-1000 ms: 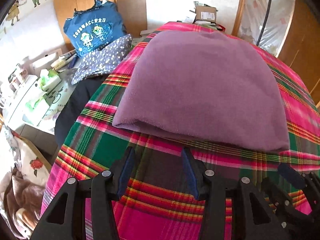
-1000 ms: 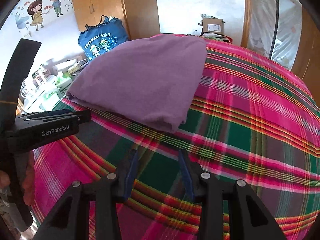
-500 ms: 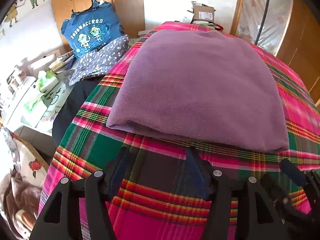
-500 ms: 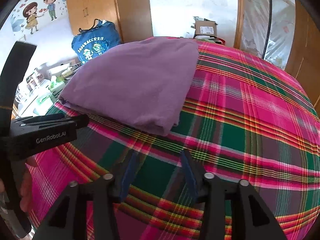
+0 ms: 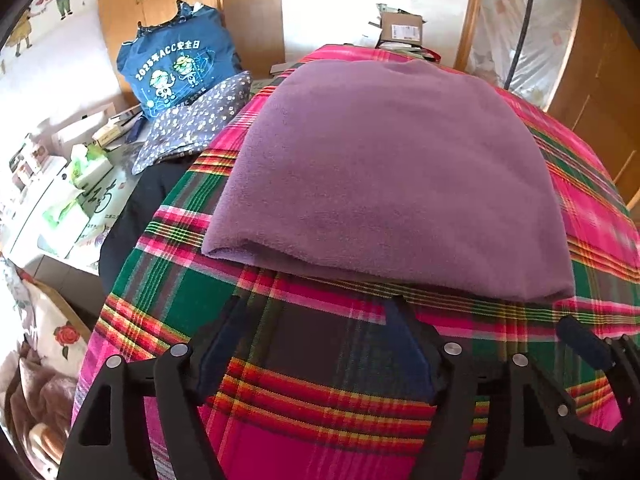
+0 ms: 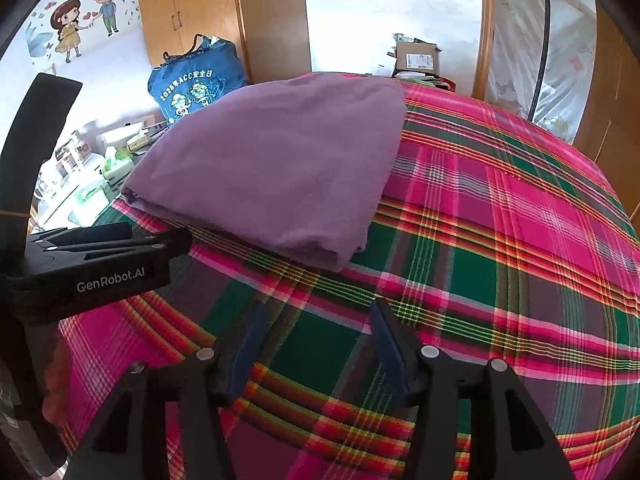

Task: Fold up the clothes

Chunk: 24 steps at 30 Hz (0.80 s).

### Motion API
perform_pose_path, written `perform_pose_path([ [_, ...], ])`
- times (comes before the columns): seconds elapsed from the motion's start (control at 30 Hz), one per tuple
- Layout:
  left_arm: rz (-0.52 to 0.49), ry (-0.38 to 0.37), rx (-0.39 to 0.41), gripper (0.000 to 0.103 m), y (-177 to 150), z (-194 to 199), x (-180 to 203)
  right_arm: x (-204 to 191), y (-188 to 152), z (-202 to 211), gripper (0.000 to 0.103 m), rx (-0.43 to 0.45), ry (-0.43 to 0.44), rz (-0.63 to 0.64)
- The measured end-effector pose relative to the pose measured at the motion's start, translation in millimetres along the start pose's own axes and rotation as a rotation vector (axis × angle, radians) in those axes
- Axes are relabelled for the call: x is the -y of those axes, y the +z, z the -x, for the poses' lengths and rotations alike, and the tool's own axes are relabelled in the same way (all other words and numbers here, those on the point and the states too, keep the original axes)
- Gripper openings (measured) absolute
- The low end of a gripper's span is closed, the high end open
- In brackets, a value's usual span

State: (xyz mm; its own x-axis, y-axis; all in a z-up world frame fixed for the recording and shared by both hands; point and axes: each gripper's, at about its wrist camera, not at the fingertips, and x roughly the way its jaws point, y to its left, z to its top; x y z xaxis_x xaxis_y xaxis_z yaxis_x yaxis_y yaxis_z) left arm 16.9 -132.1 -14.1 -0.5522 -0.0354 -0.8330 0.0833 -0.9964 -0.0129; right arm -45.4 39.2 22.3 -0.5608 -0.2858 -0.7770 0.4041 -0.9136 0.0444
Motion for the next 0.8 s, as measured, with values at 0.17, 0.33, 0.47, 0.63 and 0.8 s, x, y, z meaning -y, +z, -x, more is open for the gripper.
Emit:
perform_pose_path([
  [0.17,0.001,0.0,0.004,0.076,-1.0,1.0,0.1,-2.4,0.2,-0.6,0.056,-0.001,-0.001,0.003],
  [0.33,0.002,0.006,0.007,0.077,-1.1,0.9,1.1,-0.7,-0.2,-0.3,0.057,0.0,0.004,0.002],
  [0.47,0.005,0.007,0.006,0.077,-1.3,1.6,1.4,-0.1,0.1,-0.3,0.057,0.0,0.006,0.002],
  [0.63,0.013,0.008,0.002,0.077,-1.0,1.3,0.6,0.5,0.2,0.1,0.057,0.001,0.011,-0.001],
  [0.8,0.015,0.012,0.004,0.077,-0.9,1.0,0.7,2.0,-0.5,0.3,0.058,0.002,0.017,-0.004],
])
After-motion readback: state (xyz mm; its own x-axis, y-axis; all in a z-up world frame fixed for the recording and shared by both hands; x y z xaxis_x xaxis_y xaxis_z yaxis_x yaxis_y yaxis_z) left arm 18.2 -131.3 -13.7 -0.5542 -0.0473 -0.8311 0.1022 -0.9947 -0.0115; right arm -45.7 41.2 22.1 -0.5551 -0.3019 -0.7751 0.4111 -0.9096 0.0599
